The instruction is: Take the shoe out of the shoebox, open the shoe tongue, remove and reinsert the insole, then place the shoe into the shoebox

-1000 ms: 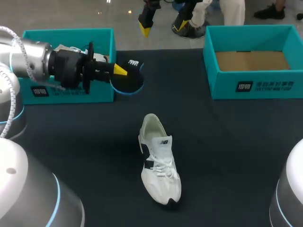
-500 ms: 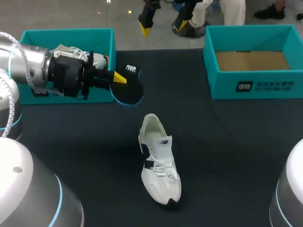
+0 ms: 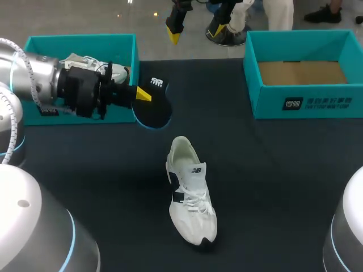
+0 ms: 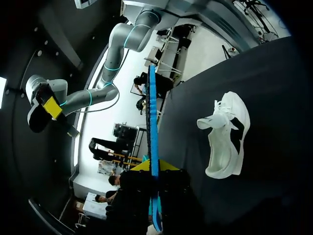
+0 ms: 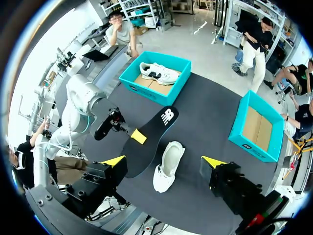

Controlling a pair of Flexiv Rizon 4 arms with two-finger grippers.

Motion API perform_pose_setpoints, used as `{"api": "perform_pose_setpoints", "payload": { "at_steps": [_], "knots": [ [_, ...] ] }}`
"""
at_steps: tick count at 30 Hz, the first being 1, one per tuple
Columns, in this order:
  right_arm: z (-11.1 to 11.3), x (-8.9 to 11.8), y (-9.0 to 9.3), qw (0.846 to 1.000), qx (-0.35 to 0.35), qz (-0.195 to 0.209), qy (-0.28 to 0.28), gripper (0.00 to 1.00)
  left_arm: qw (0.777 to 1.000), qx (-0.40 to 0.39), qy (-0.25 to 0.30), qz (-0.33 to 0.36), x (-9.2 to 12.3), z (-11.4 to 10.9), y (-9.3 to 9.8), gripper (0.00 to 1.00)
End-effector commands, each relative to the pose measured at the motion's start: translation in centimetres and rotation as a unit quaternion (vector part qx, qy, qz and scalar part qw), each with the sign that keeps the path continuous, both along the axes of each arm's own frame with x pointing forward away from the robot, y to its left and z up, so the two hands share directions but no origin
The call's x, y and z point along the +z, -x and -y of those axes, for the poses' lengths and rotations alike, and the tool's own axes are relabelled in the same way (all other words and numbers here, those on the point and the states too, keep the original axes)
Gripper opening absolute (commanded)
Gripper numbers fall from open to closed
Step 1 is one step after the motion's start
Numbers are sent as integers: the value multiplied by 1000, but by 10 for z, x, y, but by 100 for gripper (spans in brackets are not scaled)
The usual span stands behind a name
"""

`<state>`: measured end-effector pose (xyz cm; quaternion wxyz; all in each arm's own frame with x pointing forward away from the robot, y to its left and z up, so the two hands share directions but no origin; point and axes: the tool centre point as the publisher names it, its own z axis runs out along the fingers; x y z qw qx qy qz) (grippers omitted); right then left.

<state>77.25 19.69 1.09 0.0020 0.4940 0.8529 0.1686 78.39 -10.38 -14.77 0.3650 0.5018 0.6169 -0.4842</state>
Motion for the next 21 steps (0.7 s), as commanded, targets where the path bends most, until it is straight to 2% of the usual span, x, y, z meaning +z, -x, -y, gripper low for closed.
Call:
{"api": "perform_pose_setpoints", "payload": {
  "at_steps": [1, 6, 11, 12, 21],
  "knots": [
    [0, 0, -1, 1000, 0, -1, 0, 100, 996, -16, 1, 88, 2, -7, 3, 0],
    [0, 0, -1, 1000, 0, -1, 0, 100, 988, -16, 21, 153, -6, -18, 4, 0],
    [0, 0, -1, 1000, 0, -1, 0, 100, 971, -23, 63, 230, -2, -20, 9, 0],
    [0, 0, -1, 1000, 0, -1, 0, 100, 963, -25, 80, 254, 0, -19, 11, 0],
    [0, 0, -1, 1000, 0, -1, 0, 100, 951, -41, 83, 296, 13, 0, 11, 0]
  ]
}}
